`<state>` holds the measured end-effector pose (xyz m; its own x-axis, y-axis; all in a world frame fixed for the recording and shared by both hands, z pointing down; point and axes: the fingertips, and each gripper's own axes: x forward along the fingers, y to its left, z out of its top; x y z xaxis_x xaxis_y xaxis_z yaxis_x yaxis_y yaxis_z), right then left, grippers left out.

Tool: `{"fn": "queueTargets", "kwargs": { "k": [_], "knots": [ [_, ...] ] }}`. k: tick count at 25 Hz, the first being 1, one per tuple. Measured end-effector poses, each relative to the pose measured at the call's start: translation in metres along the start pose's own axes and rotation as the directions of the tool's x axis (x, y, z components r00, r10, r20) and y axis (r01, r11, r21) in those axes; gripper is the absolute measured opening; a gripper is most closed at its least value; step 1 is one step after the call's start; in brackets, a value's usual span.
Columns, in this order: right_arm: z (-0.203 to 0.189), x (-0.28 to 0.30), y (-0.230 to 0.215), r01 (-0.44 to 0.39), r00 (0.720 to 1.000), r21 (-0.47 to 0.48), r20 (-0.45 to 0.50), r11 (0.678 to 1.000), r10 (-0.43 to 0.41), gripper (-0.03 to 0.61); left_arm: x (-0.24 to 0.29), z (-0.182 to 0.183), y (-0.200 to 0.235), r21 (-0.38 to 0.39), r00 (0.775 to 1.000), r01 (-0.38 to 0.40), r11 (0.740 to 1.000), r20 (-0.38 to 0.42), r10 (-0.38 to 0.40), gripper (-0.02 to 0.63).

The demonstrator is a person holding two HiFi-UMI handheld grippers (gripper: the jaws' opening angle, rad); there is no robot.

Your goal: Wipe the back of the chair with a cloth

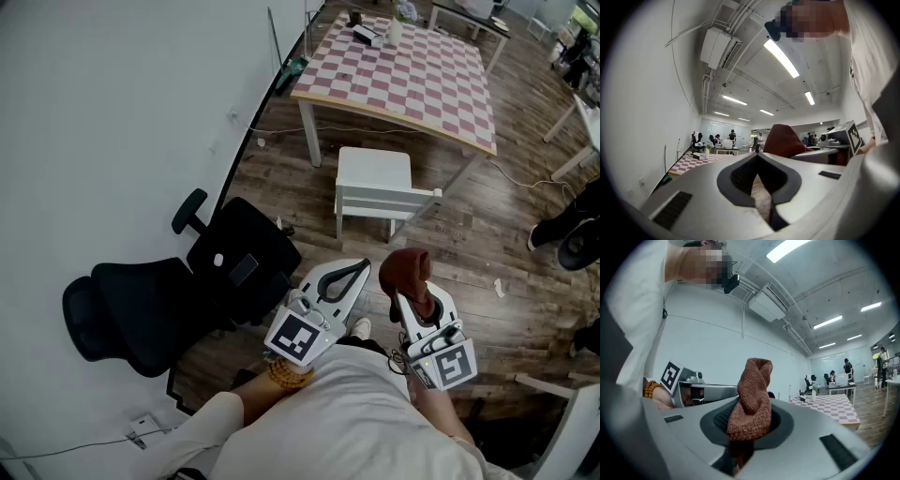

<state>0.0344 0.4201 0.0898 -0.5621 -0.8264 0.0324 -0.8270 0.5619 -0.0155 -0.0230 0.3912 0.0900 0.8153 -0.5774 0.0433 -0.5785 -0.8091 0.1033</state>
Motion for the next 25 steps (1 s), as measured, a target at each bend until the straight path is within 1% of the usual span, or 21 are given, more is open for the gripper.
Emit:
{"fn": "queueTargets", "kwargs": {
  "k": [4,9,18,22,25],
  "knots": [
    [-0.001,-0.003,-0.006,-0.006,1.0,0.006,-0.005,1.0,0.006,0.077,0.007,0.0,-0.006,-0.005,1.0,-0.003,1.0,-0.003,0.003,0.02],
    [-0.002,-0.009,-0.028,-0.014,1.0,0.019,-0.002,1.0,0.014,0.078,0.027,-0.003,-0.011,-0.013,1.0,-0.016,1.0,-0.017,0.016,0.02],
    [-0.019,-0.022,-0.067,-0.033,0.999,0.084,-0.015,0.996,0.034,0.081,0.064,-0.016,-0.025,-0.016,0.998,-0.046,0.999,-0.042,0.045,0.02],
    [-0.024,-0.024,-0.079,-0.032,0.999,0.086,-0.018,0.996,0.034,0.08,0.076,-0.022,-0.024,-0.009,0.998,-0.052,0.999,-0.039,0.052,0.02],
    [-0.027,-0.019,-0.088,-0.032,0.999,0.087,-0.025,0.996,0.034,0.081,0.086,-0.024,-0.018,-0.018,0.997,-0.055,0.998,-0.054,0.054,0.02]
  ]
}}
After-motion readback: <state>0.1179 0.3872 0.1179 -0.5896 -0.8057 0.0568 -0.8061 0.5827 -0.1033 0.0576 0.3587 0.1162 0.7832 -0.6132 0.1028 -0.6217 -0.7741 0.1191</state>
